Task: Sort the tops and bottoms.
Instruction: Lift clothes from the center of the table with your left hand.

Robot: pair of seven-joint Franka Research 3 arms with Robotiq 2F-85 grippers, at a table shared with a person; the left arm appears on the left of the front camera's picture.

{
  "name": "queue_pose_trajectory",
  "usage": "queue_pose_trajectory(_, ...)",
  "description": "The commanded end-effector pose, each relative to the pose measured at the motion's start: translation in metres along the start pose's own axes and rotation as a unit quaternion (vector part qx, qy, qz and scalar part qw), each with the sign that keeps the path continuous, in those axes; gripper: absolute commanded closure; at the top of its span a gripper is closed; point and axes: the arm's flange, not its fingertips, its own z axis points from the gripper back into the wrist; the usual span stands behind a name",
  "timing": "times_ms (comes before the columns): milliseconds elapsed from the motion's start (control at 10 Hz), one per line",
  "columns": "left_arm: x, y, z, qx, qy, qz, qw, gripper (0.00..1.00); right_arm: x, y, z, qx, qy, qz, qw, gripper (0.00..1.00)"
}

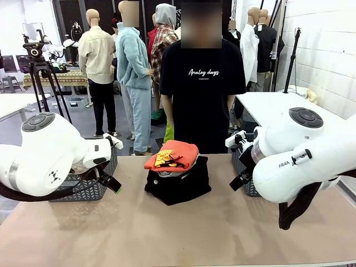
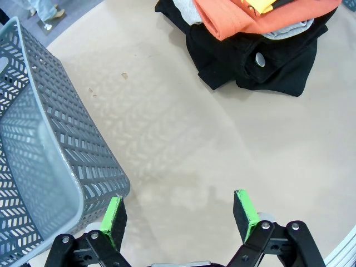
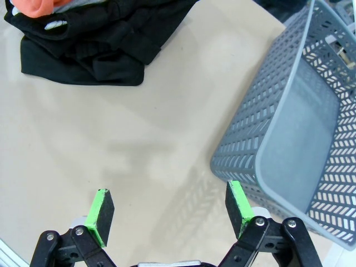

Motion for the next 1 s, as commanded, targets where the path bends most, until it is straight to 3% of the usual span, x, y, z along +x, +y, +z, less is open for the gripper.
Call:
queue_pose_trajectory(0,-0.0005,0.0017,0.0,0.0,0.0,0.002,1.0,0.0,-0.0001,-0.0003,0.0,0.0,0.0,-0.002,1.0,0.0)
queue_pose_trajectory(900,-0.0005,0.0017,0.0,0.0,0.0,0.002,1.0,0.0,-0.0001,-0.0003,0.0,0.0,0.0,-0.002,1.0,0.0)
